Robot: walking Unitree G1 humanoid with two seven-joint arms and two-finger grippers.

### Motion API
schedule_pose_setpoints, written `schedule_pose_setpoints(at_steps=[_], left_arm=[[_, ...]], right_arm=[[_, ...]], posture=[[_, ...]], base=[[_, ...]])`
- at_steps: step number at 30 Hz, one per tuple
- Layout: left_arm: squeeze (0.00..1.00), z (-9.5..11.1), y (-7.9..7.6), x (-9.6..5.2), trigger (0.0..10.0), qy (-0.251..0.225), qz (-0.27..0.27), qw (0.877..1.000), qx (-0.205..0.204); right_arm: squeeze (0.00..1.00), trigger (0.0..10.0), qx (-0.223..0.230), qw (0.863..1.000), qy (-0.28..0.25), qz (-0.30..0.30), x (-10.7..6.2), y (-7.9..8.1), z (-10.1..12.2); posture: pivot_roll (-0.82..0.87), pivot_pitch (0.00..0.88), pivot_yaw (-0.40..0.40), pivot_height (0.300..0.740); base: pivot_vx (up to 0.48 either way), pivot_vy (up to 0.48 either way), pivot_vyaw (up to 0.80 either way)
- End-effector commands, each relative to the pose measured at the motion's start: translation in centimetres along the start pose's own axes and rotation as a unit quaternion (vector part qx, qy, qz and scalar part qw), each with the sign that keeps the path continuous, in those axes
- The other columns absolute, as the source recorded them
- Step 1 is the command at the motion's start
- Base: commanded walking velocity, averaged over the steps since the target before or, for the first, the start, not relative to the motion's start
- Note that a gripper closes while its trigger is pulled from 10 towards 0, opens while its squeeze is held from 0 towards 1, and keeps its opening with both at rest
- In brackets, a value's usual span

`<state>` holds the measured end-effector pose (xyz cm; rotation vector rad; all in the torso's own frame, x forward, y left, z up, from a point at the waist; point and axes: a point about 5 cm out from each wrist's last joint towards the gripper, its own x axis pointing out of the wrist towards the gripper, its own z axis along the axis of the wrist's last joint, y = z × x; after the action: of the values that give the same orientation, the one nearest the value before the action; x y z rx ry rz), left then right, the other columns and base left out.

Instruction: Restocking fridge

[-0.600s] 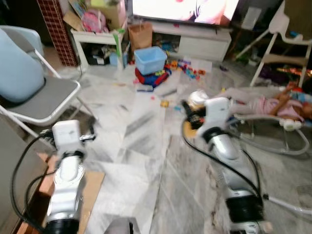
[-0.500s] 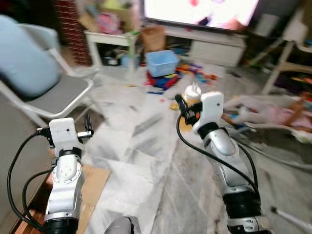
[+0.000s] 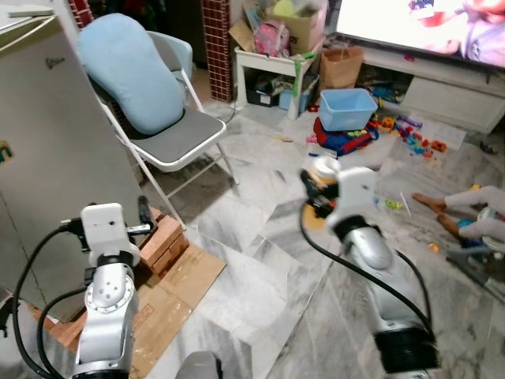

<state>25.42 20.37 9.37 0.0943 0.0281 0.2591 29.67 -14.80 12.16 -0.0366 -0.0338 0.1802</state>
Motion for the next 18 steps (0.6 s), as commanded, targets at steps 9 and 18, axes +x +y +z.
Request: schedule_pose_setpoints(at_steps=[9,18], left_arm=[[0.0,-0.6,0.9,-1.7,10.0,0.033,-0.004,0.999,0.014],[0.0,-0.2,1.9,-0.7,10.0,0.027,0.011,0.999,0.03]], right_arm=[[0.0,10.0,0.012,1.0,-0.001,0.004,-0.5,0.5,-0.3],[0.0,10.0,0.013,1.0,-0.006,0.015,-0.5,1.4,-0.1]], posture=[[0.07,0.0,-0.039,0.74],[0.08,0.0,-0.044,0.74]], base=[[0.0,0.297,0.09],[0.0,0.48,0.0]])
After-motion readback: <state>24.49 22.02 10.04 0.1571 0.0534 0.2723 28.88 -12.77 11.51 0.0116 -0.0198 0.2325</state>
